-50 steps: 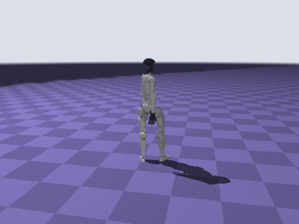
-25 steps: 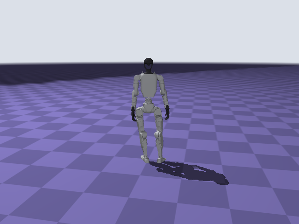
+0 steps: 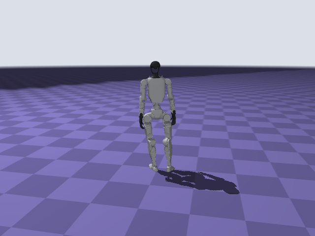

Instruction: In place motions

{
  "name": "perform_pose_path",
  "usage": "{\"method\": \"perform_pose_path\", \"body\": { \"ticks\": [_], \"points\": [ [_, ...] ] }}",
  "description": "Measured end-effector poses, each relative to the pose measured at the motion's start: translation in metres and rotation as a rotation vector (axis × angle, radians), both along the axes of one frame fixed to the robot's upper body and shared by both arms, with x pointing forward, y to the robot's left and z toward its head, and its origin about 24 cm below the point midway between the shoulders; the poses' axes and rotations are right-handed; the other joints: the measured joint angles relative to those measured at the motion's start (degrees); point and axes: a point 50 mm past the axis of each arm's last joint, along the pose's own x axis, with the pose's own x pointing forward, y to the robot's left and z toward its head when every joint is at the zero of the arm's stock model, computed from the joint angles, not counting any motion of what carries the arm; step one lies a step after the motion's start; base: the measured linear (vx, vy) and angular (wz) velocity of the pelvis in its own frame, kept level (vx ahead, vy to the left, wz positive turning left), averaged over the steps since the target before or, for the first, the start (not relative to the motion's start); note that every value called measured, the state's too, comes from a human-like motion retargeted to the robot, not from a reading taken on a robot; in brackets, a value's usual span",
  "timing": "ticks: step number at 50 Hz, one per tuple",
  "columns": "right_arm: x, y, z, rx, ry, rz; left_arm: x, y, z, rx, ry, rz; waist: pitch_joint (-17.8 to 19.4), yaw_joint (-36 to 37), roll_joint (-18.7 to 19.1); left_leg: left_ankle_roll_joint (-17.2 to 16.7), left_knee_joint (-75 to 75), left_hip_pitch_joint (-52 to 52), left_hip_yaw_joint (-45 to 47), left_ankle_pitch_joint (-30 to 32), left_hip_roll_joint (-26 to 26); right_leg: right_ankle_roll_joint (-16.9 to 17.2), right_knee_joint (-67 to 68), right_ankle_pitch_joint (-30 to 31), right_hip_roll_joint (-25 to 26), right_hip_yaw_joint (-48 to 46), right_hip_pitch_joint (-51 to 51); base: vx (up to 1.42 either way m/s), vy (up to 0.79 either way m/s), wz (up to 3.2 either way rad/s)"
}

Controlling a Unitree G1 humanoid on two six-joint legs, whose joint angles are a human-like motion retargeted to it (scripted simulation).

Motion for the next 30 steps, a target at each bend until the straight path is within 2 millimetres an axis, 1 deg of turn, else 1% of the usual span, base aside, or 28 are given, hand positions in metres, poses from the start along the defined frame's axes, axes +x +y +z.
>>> {"method": "perform_pose_path", "body": {
  "ticks": [3,5,9,13,15,16,18,20,23,26,28,30],
  "points": [
    [-0.011,-0.002,0.0,-0.011,0.032,-0.014,-0.009,0.003,0.001,0.014,0.006,0.052,0.1,-0.8,0.4,0.2,-0.2,0.4,1.1,-0.4,0.3,-0.2,0.3,0.2,0.0,1.1,-0.7,0.01,0.03,-0.43],
    [-0.017,-0.003,0.0,-0.016,0.045,-0.019,-0.019,0.005,0.002,0.023,0.016,0.094,0.2,-1.7,0.7,0.2,-0.3,0.5,2.0,-0.6,0.6,-0.3,0.5,0.3,0.1,2.0,-1.4,-0.02,0.01,-0.5],
    [-0.027,-0.005,0.0,-0.027,0.066,-0.014,-0.05,0.005,0.007,0.037,0.065,0.176,-0.2,-5.1,1.5,0.2,-0.6,0.4,3.4,-1.1,1.5,-0.4,1.0,0.4,0.5,3.7,-3.0,0.01,-0.01,-0.45],
    [-0.04,-0.008,0.001,-0.04,0.085,-0.03,-0.083,0.007,0.015,0.06,0.172,0.192,-0.4,-8.5,2.3,0.1,-0.9,0.8,5.0,-1.6,2.3,-0.7,1.5,0.4,0.9,6.1,-4.6,0.04,-0.02,-0.63],
    [-0.05,-0.011,0.002,-0.045,0.106,-0.049,-0.093,0.008,0.018,0.076,0.217,0.197,-0.5,-9.6,2.5,0.1,-1.0,0.9,5.7,-1.9,2.8,-0.9,1.6,0.4,1.2,7.0,-5.3,0.01,-0.04,-0.68],
    [-0.056,-0.012,0.002,-0.049,0.121,-0.063,-0.093,0.007,0.018,0.082,0.227,0.205,-0.4,-10.0,2.6,0.1,-0.9,1.0,6.1,-2.0,3.0,-0.9,1.7,0.5,1.2,7.3,-5.5,0.01,-0.03,-0.64],
    [-0.069,-0.015,0.004,-0.06,0.158,-0.096,-0.091,0.006,0.017,0.082,0.229,0.223,-0.3,-10.3,2.7,0.1,-0.9,1.3,6.6,-2.2,3.2,-1.0,1.8,0.6,1.3,7.5,-5.8,0.01,-0.02,-0.56],
    [-0.085,-0.018,0.007,-0.077,0.2,-0.138,-0.08,0.003,0.014,0.061,0.201,0.237,-0.3,-10.0,2.7,0.1,-0.9,1.4,6.9,-2.4,3.4,-1.0,1.9,0.7,1.3,7.7,-5.9,0.02,-0.02,-0.45],
    [-0.11,-0.021,0.013,-0.11,0.277,-0.218,-0.054,-0.001,0.007,0.007,0.127,0.213,-0.1,-9.0,2.7,0.1,-0.7,1.3,6.8,-2.3,3.4,-1.0,2.1,0.8,1.2,7.3,-5.9,0.0,0.0,-0.1],
    [-0.134,-0.021,0.018,-0.144,0.369,-0.308,-0.024,-0.005,0.002,-0.024,0.045,0.151,0.2,-8.2,2.8,0.1,-0.5,0.9,5.5,-1.9,3.1,-1.0,1.8,0.9,1.2,6.2,-5.1,-0.04,0.02,0.4],
    [-0.144,-0.019,0.021,-0.17,0.423,-0.378,-0.009,-0.007,0.0,-0.035,-0.002,0.101,0.4,-7.7,3.0,0.2,-0.4,0.6,4.2,-1.6,2.9,-0.9,1.5,0.8,1.2,5.0,-4.2,-0.03,0.03,0.71],
    [-0.145,-0.017,0.022,-0.192,0.443,-0.456,0.0,-0.01,-0.001,-0.041,-0.034,0.059,0.8,-6.7,3.1,0.2,-0.3,0.5,2.9,-1.3,2.6,-0.8,1.2,0.7,1.2,4.0,-3.3,-0.04,0.04,0.73]
  ]
}}
